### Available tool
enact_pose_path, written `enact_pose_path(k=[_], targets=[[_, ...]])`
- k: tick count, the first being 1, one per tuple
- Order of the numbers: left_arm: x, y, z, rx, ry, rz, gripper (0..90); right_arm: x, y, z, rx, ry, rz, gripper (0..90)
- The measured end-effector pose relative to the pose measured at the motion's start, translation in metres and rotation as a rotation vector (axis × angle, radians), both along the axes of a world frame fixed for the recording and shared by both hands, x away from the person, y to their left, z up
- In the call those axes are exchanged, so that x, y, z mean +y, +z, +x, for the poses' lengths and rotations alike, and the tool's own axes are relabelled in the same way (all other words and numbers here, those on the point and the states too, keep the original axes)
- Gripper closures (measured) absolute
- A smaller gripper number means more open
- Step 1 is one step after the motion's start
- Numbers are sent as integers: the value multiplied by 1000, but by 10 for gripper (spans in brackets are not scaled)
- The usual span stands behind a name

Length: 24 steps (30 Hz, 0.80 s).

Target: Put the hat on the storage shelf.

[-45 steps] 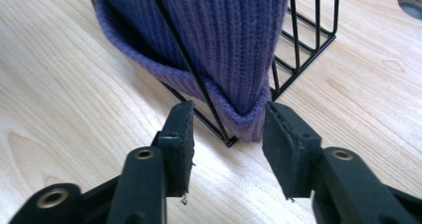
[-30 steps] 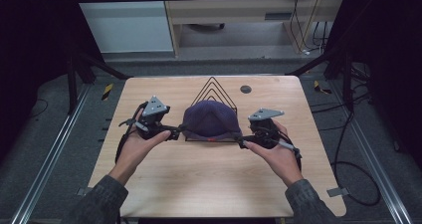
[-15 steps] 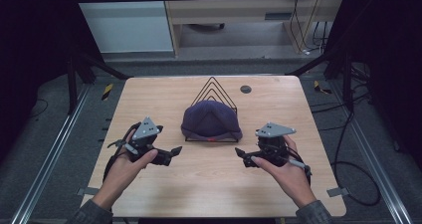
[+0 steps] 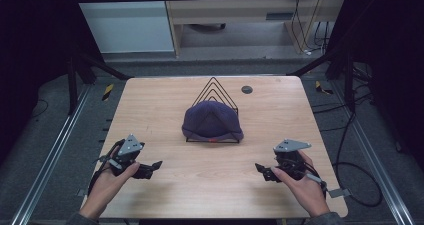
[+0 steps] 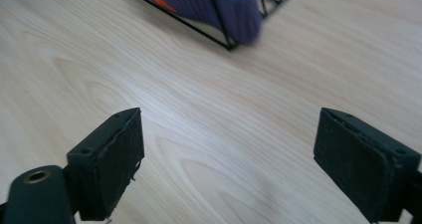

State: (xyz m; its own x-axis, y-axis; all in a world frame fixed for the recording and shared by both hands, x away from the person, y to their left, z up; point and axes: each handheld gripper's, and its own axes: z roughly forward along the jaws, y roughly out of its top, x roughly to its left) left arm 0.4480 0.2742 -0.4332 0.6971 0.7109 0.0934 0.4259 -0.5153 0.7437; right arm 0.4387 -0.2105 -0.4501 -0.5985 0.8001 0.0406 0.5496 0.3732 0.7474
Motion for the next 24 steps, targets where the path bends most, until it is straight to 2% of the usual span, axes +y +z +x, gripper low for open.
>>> enact_pose_path(k=[2,9,12,17,18,19,20,21,24], targets=[[6,-6,1,6,7,18,76,-10,-9,3,20,-37,-4,164],[25,-27,15,53,56,62,73,-30,-28,11,56,-98,-8,148],[30,-39,29,28,88,80,72,-36,-34,18,66,-137,-7,133],[41,-47,47,58,155,7,74,-42,-44,31,59,-192,-17,120],[42,-48,50,68,164,-24,74,-43,-46,33,48,-204,-46,120],[45,-50,53,82,175,-58,74,-44,-47,34,48,-214,-52,120],[46,-52,55,86,182,-67,74,-46,-49,36,57,-223,-37,119],[46,-54,57,87,191,-59,74,-46,-50,36,62,-227,-33,118],[47,-58,60,103,199,-64,74,-49,-55,39,56,-237,-45,106]])
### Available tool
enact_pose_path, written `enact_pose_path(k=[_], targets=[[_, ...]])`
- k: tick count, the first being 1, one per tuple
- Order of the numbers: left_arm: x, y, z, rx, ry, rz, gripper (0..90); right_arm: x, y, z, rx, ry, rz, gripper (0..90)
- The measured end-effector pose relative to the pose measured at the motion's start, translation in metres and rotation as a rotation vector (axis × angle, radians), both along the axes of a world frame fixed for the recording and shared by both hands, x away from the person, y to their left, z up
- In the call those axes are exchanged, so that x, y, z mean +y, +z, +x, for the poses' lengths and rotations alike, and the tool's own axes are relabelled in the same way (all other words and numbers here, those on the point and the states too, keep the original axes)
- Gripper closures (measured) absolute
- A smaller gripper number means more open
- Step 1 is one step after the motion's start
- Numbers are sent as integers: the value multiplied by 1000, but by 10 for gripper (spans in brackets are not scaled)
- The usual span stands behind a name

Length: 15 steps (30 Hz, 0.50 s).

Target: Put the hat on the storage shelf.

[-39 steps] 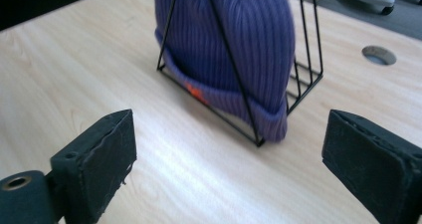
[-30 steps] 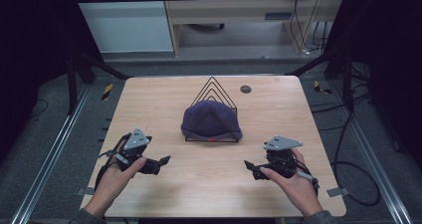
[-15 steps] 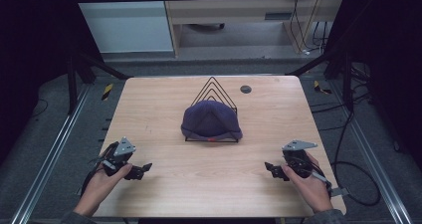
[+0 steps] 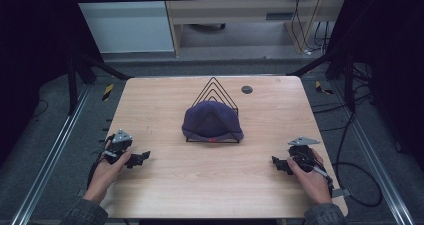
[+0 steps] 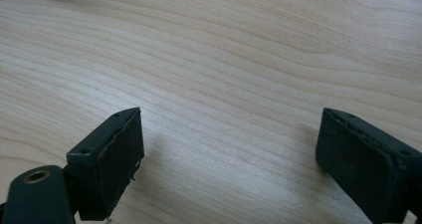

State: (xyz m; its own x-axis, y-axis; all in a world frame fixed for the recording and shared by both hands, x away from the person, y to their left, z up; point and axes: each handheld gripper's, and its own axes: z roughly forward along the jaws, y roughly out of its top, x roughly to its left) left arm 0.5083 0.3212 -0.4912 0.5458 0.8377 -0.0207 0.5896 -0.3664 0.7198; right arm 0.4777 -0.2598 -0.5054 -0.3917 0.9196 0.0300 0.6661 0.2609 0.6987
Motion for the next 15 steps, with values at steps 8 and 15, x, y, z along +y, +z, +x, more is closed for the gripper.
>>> enact_pose_path(k=[8,15], targets=[[-3,-12,2,8,-2,60,57,0,-7,0,-66,-14,-9,78],[-2,-16,1,-20,-7,42,24,2,-7,-1,-60,-32,-7,76]])
